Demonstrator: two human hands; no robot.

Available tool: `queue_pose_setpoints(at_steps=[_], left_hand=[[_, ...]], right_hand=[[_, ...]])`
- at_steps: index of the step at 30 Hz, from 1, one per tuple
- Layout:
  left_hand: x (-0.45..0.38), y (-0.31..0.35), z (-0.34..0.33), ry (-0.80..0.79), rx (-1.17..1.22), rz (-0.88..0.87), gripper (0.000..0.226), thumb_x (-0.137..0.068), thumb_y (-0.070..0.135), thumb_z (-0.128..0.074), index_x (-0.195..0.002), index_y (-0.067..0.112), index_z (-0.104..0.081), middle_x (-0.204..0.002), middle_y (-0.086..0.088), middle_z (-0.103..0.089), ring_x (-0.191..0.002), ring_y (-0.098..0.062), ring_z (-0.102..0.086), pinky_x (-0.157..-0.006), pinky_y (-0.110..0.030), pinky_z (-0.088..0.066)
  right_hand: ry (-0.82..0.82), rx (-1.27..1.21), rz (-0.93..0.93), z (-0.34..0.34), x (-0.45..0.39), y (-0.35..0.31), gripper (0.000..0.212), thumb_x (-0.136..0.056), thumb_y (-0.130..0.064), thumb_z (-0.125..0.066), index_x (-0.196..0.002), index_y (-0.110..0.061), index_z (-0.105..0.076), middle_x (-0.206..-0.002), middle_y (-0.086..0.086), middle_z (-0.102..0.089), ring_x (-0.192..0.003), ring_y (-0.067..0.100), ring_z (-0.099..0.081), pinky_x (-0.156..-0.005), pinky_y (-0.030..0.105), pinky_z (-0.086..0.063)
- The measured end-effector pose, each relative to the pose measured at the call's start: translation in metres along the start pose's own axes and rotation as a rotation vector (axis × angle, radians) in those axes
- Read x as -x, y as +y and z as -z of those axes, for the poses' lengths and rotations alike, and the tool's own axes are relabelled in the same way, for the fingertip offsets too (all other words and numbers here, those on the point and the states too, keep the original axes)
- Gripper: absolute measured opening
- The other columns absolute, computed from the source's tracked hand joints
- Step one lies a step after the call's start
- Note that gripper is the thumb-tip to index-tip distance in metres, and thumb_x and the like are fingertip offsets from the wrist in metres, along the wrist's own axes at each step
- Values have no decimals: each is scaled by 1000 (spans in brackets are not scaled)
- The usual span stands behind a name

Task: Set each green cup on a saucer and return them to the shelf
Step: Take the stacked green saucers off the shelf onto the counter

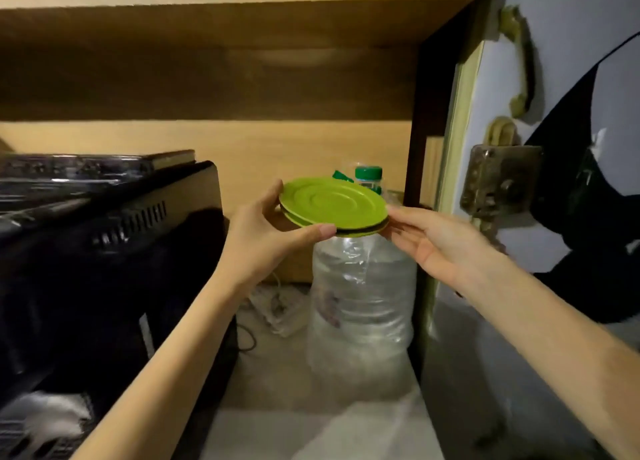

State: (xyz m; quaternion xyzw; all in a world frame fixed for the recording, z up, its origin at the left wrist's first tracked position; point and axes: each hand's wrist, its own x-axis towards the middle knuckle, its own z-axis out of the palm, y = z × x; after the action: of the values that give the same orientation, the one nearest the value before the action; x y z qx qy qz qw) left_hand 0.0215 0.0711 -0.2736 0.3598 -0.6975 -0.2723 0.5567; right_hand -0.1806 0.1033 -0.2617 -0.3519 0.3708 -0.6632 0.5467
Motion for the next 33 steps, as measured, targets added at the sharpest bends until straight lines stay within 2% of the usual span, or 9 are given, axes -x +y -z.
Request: queue_pose_setpoints(at_steps=[2, 6, 12, 15, 19, 23, 26, 30, 33], left_hand=[[18, -21, -2, -12, -18, 57, 124, -34, 55, -81, -139, 13, -32, -136, -1, -53, -121, -7, -52, -105, -34, -41], [57, -57, -8, -50, -40, 168, 123, -34, 52, -82, -140, 14, -32, -138, 0, -50, -125, -8, -48, -108, -36, -38], [110, -112, -21, -142, 18, 346, 107, -48, 13, -85, -140, 8, -30, -127, 1, -54, -111, -4, -53, -86, -1, -39], [135, -140, -24, -194, 44, 408, 119, -34, 25, -89, -138, 15, -31, -123, 0, -56, -100, 11, -57, -81, 2, -41], [160, -171, -28, -203, 26, 464, 124, -30, 37, -82, -139, 6, -31, -120, 5, -53, -109, -3, -52, -79, 5, -36], [177, -202, -26, -249, -23, 556, 130, -14, 60, -81, -131, 29, -32, -117, 15, -49, -107, 7, -51, -83, 3, -35], [188, -224, -22, -253, -89, 626, 141, -10, 58, -81, -136, 23, -28, -126, 9, -45, -118, -6, -46, -89, -2, -33], [194, -249, -19, -205, -168, 642, 102, -22, 38, -82, -114, 45, -38, -106, 27, -50, -110, -8, -52, -79, 6, -34], [196, -265, -17, -185, -210, 652, 94, -27, 32, -84, -103, 57, -35, -104, 30, -52, -107, -8, -54, -76, 6, -34]], right_hand=[[30, -1, -29, 10, 8, 21, 6, -81, 6, -58, -84, 5, -63, -63, 6, -74, -53, 13, -71, -51, 20, -58], [77, 21, -99, 30, 21, 63, 6, -80, 5, -59, -80, 1, -64, -53, 4, -72, -53, 10, -70, -53, 18, -58], [130, 72, -205, 63, 30, 131, 11, -79, 5, -61, -88, 0, -65, -57, 2, -74, -58, 10, -72, -60, 19, -59], [161, 114, -286, 77, 30, 167, 20, -79, 4, -62, -99, 2, -64, -56, -1, -74, -57, 7, -71, -60, 19, -58], [192, 121, -387, 90, 27, 214, 33, -81, 7, -59, -114, 8, -57, -59, 2, -74, -51, 5, -69, -57, 17, -56], [212, 156, -454, 96, 21, 252, 37, -81, 8, -58, -118, 12, -54, -96, 19, -64, -52, 8, -69, -57, 18, -56], [200, 251, -506, 99, 14, 275, 36, -81, 5, -60, -117, 10, -56, -86, 15, -67, -63, 14, -65, -53, 14, -54], [193, 399, -558, 102, 0, 308, 32, -80, 5, -62, -112, 8, -62, -65, 1, -66, -41, -1, -62, -48, 11, -52], [205, 480, -573, 105, -12, 330, 31, -77, 5, -65, -108, 10, -63, -63, 2, -66, -38, -3, -59, -45, 11, -51]])
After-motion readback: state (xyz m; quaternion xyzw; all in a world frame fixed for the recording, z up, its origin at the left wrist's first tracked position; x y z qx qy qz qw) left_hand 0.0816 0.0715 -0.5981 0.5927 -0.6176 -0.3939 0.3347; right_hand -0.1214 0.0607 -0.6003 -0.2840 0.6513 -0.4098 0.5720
